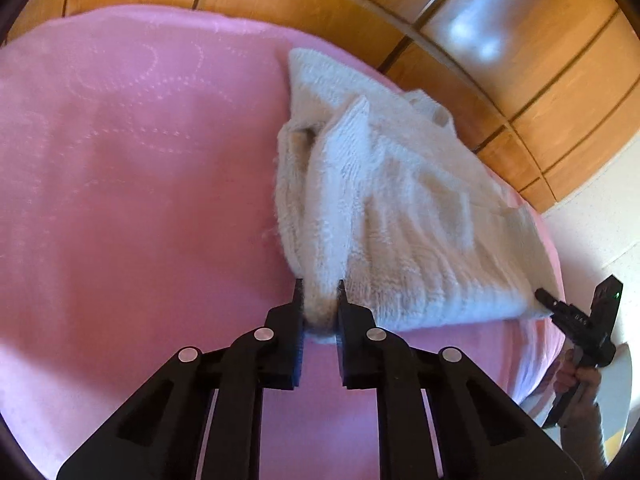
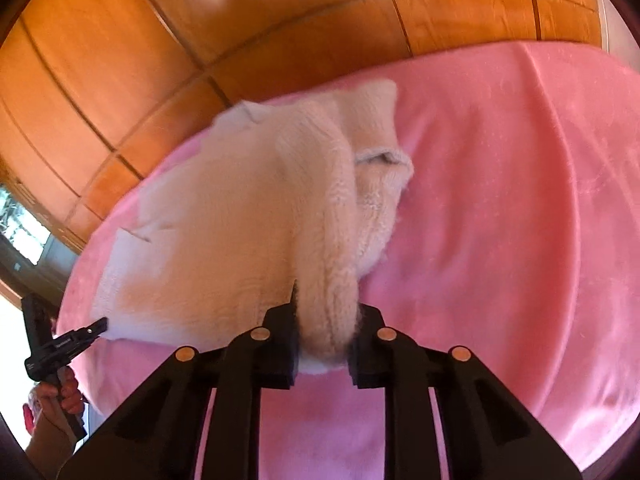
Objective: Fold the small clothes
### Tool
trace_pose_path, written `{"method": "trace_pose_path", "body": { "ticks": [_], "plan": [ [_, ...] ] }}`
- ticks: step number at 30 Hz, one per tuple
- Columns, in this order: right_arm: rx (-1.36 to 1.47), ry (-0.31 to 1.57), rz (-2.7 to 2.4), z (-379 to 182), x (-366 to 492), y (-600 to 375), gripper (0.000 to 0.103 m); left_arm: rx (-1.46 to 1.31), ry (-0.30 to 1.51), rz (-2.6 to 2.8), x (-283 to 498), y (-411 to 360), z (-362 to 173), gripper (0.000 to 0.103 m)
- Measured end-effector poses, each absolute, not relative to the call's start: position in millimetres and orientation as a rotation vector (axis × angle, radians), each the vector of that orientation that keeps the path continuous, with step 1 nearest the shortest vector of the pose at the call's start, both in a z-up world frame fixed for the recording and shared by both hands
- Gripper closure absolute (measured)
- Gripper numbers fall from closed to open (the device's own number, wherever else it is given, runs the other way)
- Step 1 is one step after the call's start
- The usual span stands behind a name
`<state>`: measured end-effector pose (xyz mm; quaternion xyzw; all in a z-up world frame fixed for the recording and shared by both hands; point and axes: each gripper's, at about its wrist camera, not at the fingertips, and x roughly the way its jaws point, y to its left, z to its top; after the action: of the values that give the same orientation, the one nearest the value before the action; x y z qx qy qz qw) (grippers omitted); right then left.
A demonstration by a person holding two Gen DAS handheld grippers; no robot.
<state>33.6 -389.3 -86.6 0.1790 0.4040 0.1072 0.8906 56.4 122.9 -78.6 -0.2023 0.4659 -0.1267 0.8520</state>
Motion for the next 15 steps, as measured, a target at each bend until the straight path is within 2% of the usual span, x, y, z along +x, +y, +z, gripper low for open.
{"method": "trace_pose_path", "body": {
  "ticks": [6,15],
  "plan": [
    [0.381,0.828,0.254,-81.0,-20.0,-392.2,0.088,-0.458,0.969,-0.294,19.1,135.7,-69.2,0.093],
    [0.368,0.937,0.246,-98.4,-83.0,-398.6,0.087,-0.52,1.084,-0.305,-61.8,148.4,-83.4,0.091]
  ]
}}
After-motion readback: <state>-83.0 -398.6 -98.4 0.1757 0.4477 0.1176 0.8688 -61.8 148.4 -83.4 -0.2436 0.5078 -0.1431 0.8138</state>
